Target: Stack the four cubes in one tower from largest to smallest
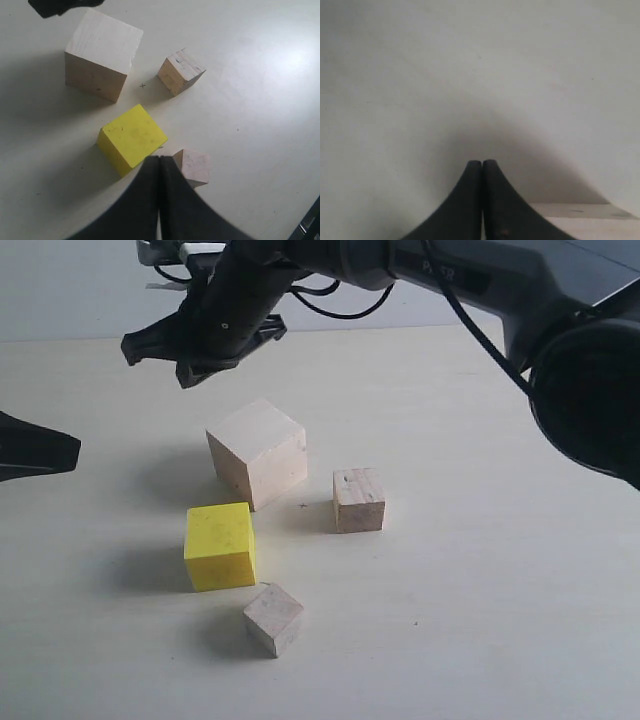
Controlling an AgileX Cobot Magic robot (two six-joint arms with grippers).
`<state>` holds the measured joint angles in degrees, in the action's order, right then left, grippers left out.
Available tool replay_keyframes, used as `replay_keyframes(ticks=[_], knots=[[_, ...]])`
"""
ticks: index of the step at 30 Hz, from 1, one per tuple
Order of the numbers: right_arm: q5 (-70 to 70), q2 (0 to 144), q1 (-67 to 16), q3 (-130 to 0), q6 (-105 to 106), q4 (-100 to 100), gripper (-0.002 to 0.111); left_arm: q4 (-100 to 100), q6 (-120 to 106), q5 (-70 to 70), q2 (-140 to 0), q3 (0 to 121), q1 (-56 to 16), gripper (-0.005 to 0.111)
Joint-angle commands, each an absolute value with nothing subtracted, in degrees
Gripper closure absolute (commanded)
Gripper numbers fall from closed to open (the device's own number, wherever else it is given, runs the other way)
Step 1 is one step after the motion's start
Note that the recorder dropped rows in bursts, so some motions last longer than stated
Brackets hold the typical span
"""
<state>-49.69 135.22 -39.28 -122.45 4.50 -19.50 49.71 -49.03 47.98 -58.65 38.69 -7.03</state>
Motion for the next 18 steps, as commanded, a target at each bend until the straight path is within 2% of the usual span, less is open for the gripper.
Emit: replay_keyframes(ticks=[1,9,18], knots=[[-55.2,136.4,-39.3,-122.2,8.6,-24.0,0.108,50.0,-48.9,48.1,-58.7,38.6,-7.4,0.107],[-68.7,136.9,-39.3,-122.2,10.0,-22.1,0.108,50.0,-48.9,48.1,-58.7,38.6,-7.4,0.107],[-70.0,136.8,-39.3,-122.2,6.1,-13.7,0.108,50.0,-48.9,48.2,-58.7,38.6,-7.4,0.107]])
